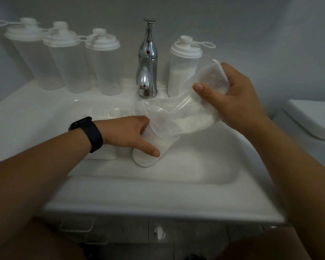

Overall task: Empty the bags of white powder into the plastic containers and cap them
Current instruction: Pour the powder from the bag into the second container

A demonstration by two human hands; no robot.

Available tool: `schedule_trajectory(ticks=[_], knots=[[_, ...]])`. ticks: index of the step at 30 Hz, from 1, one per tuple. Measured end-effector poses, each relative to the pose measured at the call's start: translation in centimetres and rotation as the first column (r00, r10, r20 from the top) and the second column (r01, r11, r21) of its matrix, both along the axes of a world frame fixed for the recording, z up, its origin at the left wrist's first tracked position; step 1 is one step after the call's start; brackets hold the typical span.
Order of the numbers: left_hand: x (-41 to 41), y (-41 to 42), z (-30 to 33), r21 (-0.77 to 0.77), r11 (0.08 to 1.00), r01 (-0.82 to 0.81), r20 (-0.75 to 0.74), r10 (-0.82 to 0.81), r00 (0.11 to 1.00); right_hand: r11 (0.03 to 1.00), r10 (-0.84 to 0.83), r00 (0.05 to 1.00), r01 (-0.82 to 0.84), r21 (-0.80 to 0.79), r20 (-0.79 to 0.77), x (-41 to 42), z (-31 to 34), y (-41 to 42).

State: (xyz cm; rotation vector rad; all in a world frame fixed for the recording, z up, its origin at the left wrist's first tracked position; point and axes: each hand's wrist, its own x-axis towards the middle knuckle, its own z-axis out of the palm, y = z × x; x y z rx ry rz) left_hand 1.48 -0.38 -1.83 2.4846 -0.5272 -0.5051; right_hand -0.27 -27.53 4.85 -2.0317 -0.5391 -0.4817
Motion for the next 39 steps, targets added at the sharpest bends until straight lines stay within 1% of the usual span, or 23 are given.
schedule_trajectory(ticks=[6,9,16,25,29,39], knots=[[0.03,0.03,-0.02,0.011,1.000,-0.017,-0.011,0.018,1.000,0.999,-0.014,0.999,0.015,-0.030,0.035,-0.26,0.14,0.12],[-0.08,-0.04,0.03,-0.008,1.000,-0.017,-0.018,0.017,1.000,0.999,-0.018,0.999,0.019,-0.027,0.035,-0.23,0.10,0.12],[0.32,0.23,-0.42,0.010,1.000,-0.009,-0.009,0.009,1.000,1.000,-0.015,0.999,0.015,-0.019,0.037,-0.28,0.10,0.24],[0.27,0.06,-0.19,-0.005,1.000,0.009,-0.012,-0.009,1.000,1.000,-0.012,0.999,0.013,-0.013,0.048,-0.29,0.10,0.16],[-0.10,-0.23,0.23,-0.058,0.998,0.036,-0.040,-0.038,0.998,0.999,-0.018,0.999,0.020,-0.027,0.049,-0.25,0.07,0.21],[0.57,0.12,-0.59,-0.036,0.999,0.039,0.002,-0.039,0.999,1.000,-0.023,0.996,0.022,0.012,0.088,-0.27,0.11,0.08]])
